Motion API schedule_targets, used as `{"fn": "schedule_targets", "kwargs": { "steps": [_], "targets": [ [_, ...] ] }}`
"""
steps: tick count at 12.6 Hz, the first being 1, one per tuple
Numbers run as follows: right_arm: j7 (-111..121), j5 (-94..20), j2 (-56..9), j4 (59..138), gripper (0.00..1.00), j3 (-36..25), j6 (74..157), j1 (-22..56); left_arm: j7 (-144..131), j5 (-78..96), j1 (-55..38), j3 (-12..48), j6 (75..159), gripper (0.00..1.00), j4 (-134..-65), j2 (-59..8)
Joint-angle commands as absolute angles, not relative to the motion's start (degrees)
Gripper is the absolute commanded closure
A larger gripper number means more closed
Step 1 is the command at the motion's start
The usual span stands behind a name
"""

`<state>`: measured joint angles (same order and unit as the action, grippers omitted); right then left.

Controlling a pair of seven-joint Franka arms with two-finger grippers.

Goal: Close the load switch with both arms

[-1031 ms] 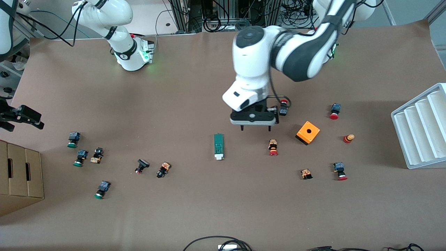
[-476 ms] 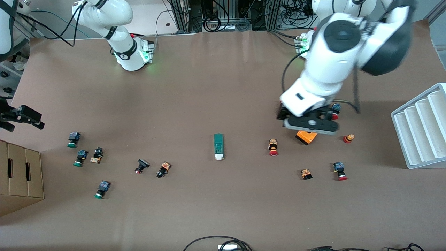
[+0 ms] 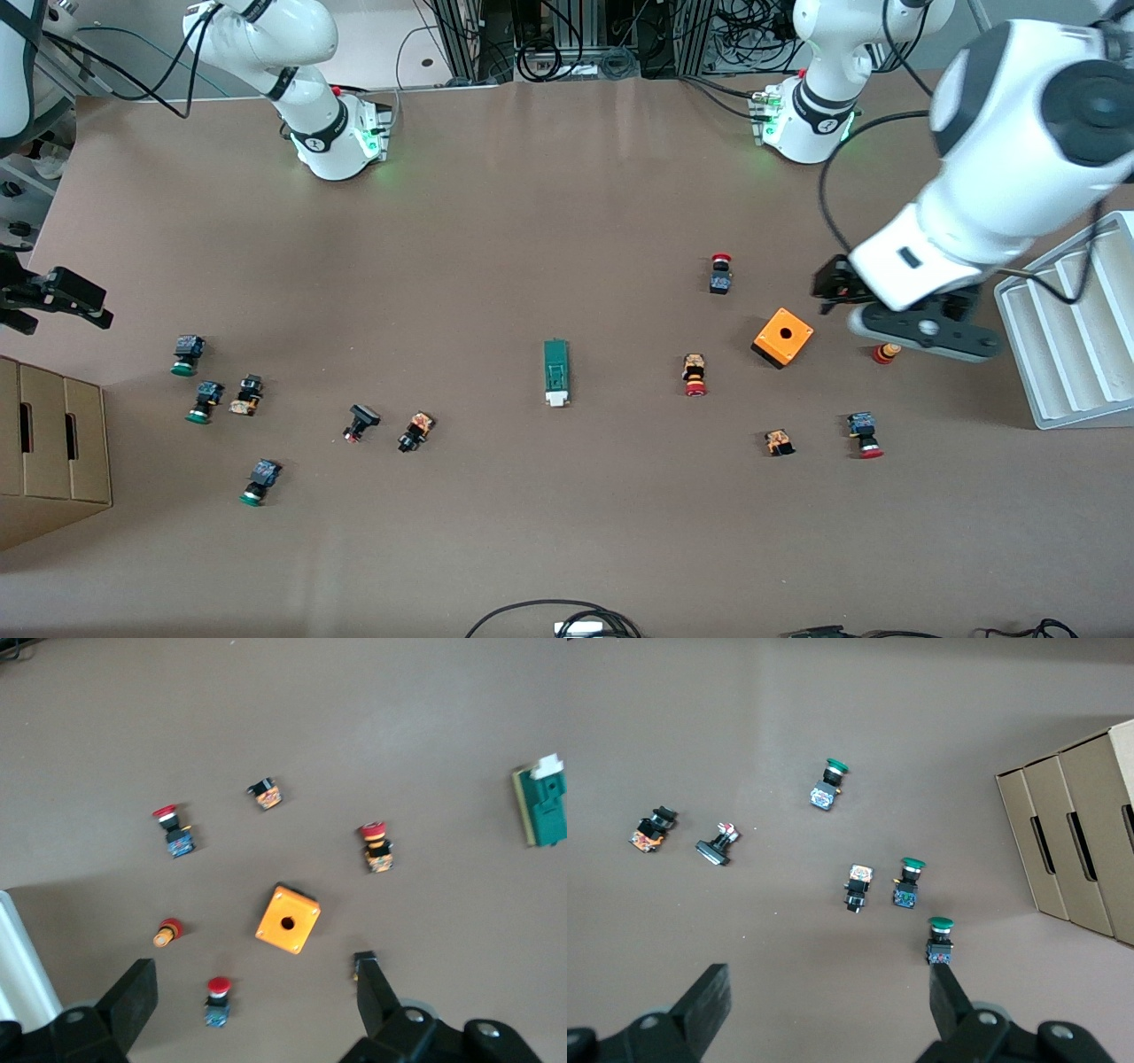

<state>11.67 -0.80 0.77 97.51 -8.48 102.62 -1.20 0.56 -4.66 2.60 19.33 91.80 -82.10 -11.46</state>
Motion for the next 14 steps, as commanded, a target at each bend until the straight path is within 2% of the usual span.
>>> {"fn": "schedule_targets", "kwargs": {
  "steps": [1,11,12,14],
  "targets": [
    [11.87,0.35,0.88,96.77,0.00,-8.53,102.13,-0.97,3.25,-1.42,6.66,19.95,89.82,0.00,-81.74,-10.55],
    [11.87,0.35,1.05,96.77,0.00,-7.65,102.22,-0.53,3.95,-1.23,8.52,19.86,88.42,0.00,-81.83,-9.49],
    [11.87,0.35,1.05,96.77,0.00,-7.65,102.22,-0.53,7.09,-1.32,8.00,18.21,88.42,0.00,-83.13,-7.75],
    [11.87,0.35,1.05,96.77,0.00,-7.65,102.22,-0.53,12.11,-1.06,1.27,7.61,91.65,0.00,-89.61,-3.36]
  ]
}}
